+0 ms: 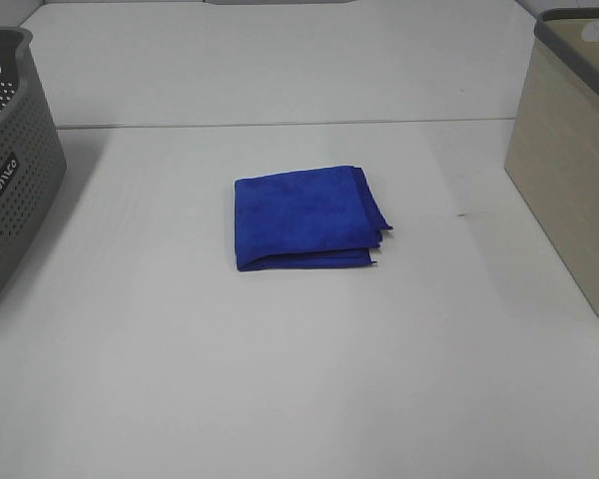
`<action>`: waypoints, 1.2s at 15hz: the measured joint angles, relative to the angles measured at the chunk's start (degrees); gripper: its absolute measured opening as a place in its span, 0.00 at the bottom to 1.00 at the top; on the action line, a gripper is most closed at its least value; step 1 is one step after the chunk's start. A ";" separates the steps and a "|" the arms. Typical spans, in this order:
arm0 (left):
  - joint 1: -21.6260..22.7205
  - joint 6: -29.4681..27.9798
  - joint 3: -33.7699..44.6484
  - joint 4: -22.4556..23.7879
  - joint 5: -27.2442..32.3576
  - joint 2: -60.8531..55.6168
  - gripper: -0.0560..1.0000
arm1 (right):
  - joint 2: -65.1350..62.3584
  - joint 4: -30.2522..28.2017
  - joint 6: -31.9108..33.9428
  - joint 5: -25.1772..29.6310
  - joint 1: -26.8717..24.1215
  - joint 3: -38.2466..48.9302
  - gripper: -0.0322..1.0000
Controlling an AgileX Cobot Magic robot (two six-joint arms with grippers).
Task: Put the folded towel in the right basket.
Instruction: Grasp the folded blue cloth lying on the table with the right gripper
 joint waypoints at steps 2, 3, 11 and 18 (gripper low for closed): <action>0.00 0.00 0.00 0.00 0.00 0.00 0.99 | 0.00 0.00 0.00 0.00 0.00 0.00 0.96; 0.00 0.00 0.00 0.00 0.00 0.00 0.99 | 0.00 0.00 0.00 0.00 0.00 0.00 0.96; 0.00 0.00 0.00 0.00 0.00 0.00 0.99 | 0.00 0.11 0.00 0.00 0.00 0.00 0.96; 0.00 0.00 0.00 0.00 0.00 0.00 0.99 | 0.00 0.23 0.00 0.00 0.00 0.00 0.96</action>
